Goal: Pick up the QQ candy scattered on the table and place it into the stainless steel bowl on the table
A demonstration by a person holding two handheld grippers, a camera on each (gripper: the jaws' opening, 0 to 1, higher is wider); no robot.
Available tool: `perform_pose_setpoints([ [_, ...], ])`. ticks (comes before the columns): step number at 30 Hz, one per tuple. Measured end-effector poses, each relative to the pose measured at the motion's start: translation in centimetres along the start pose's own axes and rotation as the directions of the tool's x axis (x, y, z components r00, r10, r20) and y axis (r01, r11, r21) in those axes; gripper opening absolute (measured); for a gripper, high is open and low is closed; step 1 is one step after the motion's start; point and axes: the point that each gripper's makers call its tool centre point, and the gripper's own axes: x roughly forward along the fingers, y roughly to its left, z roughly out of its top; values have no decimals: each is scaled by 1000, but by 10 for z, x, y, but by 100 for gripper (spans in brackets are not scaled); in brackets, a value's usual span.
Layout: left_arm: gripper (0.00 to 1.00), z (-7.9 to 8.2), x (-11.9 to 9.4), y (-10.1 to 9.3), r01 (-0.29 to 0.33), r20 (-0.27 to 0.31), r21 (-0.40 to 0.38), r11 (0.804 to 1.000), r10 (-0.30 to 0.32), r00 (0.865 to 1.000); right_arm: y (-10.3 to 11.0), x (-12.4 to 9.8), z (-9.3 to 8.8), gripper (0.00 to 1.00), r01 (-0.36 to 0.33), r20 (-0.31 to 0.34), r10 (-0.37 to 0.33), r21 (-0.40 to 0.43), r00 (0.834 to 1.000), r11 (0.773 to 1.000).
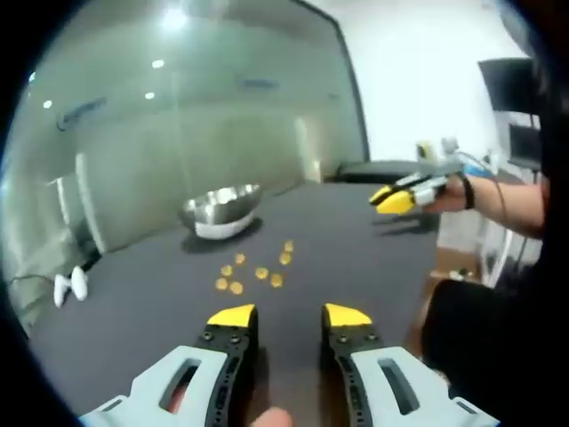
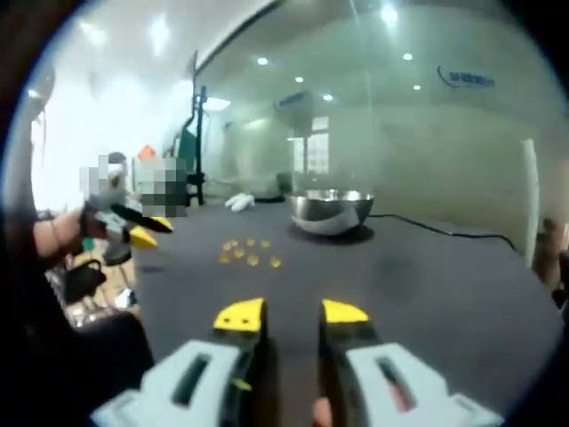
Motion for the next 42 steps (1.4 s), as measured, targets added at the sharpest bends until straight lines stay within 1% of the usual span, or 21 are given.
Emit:
perform_pose_setpoints([
  [6, 30, -9, 0, 1, 1, -28, -7, 1000, -1, 1000, 4, 1, 3, 24, -18, 0, 18, -12, 1000, 1000],
  [13, 30, -9, -3, 4, -3, -22, -10, 1000, 3, 1000, -1, -2, 1, 24, -7, -12, 7, -16, 1000, 1000],
  [15, 30, -8, -5, 4, -2, -15, -6, 1000, 2, 1000, -2, -3, 3, 24, 0, -11, -1, -17, 1000, 1000],
  [17, 30, 2, -7, 4, -11, 28, 18, 1000, 10, 1000, -1, -3, 7, 25, 3, -8, -3, -37, 1000, 999],
  [18, 30, 6, -8, 3, -9, 44, 21, 1000, 9, 999, -2, -4, 10, 24, 10, 4, -9, -58, 1000, 998],
  [19, 31, 8, -8, 2, -6, 52, 19, 1000, 5, 999, 0, -5, 10, 22, 8, 11, -7, -63, 1000, 998],
  [20, 31, 10, -8, 2, -2, 58, 15, 1000, 1, 998, 1, -5, 11, 20, 2, 13, -2, -56, 1000, 998],
  [21, 32, 11, -7, 3, -2, 62, 14, 1000, 1, 998, 3, -6, 9, 21, -7, 9, 7, -39, 1000, 999],
  [22, 32, 12, -6, 4, -7, 64, 20, 1000, 6, 998, 3, -6, 8, 22, -9, 1, 10, -35, 1000, 999],
  [24, 32, 11, -4, 5, -6, 58, 22, 1000, 5, 998, 5, -6, 3, 26, -15, -18, 14, -56, 1000, 998],
  [26, 32, 10, -4, 5, -2, 54, 24, 1000, 1, 999, 5, -7, 1, 26, -16, -32, 14, -62, 999, 998],
  [35, 32, 9, -2, 2, 11, 51, 23, 1000, -12, 999, 11, -6, -3, 25, -47, -50, 44, -61, 998, 997],
  [38, 32, 10, -5, 4, -8, 51, 25, 1000, 7, 999, 12, -4, -2, 25, -52, -50, 49, -62, 998, 997],
  [40, 32, 12, -6, 5, -6, 59, 20, 1000, 5, 998, 11, -2, -3, 25, -58, -57, 54, -71, 997, 996],
  [42, 32, 10, -6, 6, -9, 53, 25, 1000, 8, 999, 9, 1, -4, 25, -60, -65, 55, -74, 996, 995],
])
